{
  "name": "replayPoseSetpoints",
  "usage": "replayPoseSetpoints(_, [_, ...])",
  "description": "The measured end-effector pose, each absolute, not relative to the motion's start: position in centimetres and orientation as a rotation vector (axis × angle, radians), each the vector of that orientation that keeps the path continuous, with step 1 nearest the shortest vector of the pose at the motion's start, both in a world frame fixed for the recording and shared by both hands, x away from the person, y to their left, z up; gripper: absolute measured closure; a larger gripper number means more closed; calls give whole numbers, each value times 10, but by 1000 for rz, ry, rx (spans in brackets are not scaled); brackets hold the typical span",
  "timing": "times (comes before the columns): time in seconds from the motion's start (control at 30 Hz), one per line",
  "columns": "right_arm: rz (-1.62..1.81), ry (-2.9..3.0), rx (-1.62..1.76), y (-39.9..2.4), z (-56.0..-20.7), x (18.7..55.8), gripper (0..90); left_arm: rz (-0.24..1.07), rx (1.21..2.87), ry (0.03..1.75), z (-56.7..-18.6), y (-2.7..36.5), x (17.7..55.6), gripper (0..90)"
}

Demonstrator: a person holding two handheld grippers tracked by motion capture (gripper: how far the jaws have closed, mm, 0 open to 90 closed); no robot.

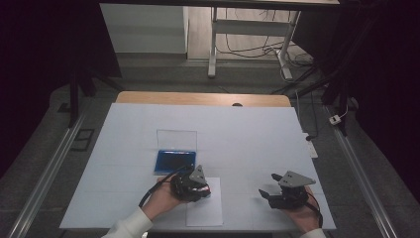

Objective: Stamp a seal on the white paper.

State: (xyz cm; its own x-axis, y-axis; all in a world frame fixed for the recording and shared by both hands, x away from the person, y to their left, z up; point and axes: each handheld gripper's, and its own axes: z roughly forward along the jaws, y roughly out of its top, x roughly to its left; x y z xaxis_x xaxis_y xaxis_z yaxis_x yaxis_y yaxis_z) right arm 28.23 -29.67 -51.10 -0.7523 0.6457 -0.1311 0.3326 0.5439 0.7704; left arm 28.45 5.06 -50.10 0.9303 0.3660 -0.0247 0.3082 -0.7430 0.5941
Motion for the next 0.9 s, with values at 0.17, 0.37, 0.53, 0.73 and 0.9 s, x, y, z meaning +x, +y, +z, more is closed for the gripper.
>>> replayPoseSetpoints(0.17, [1069, 2380, 802, -298, -510, 283, 258, 108, 2445, 480, -497, 55, 286, 699])
replayPoseSetpoints(0.37, [1074, 2377, 808, -300, -511, 283, 259, 100, 2334, 513, -483, 67, 288, 698])
replayPoseSetpoints(0.53, [1069, 2377, 808, -299, -511, 283, 259, 103, 2260, 528, -470, 75, 287, 698])
replayPoseSetpoints(0.73, [1063, 2382, 804, -298, -511, 283, 259, 111, 2235, 531, -465, 79, 286, 697])
replayPoseSetpoints(0.9, [1066, 2380, 805, -299, -511, 283, 259, 119, 2228, 538, -463, 82, 288, 697])
